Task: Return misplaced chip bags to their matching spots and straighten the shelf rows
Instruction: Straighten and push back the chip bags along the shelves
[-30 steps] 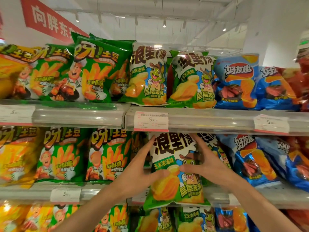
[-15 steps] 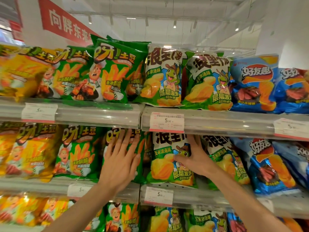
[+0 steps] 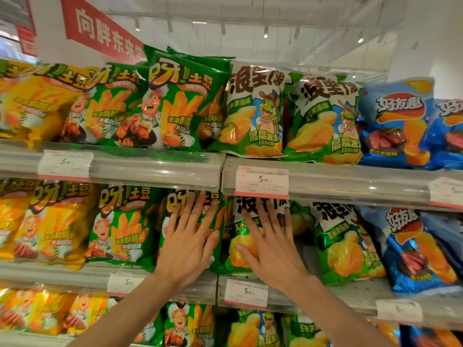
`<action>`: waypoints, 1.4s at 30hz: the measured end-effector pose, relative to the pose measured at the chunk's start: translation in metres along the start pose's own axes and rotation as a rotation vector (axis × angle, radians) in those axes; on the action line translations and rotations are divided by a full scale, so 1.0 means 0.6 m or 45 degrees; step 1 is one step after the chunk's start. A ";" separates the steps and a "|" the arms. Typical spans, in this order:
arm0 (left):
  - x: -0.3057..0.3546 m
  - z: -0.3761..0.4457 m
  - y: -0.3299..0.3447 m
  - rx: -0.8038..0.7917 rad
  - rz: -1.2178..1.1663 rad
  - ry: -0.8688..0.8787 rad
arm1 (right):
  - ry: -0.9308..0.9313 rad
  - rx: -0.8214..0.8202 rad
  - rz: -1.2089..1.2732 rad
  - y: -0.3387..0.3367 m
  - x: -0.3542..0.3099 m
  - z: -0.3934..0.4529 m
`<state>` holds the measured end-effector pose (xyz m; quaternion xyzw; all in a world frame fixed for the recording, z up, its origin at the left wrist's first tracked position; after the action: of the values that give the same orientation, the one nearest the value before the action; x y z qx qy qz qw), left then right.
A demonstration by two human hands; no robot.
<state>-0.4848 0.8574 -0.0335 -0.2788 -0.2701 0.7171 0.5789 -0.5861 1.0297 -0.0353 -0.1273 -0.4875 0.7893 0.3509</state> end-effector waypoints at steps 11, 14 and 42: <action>0.041 0.006 -0.033 0.245 -0.200 0.067 | -0.019 0.151 0.261 -0.033 0.030 -0.013; 0.105 0.019 -0.040 0.286 -0.479 0.111 | 0.143 0.278 0.343 -0.064 0.099 -0.033; 0.369 0.136 0.048 -0.499 -1.552 -0.419 | 0.563 -0.159 1.172 -0.070 0.393 -0.116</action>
<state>-0.6012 1.0642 -0.0162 -0.0629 -0.5901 0.2318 0.7708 -0.7002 1.2483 -0.0001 -0.5132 -0.3413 0.7857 0.0535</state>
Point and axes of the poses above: each hand's wrist, its own z-axis towards the middle knuckle, its own y-axis out of the palm, x = y × z, the point moved 4 cm from there along z, towards the middle knuckle, and after that the axes turned 2 degrees about y, right-handed, at the moved point
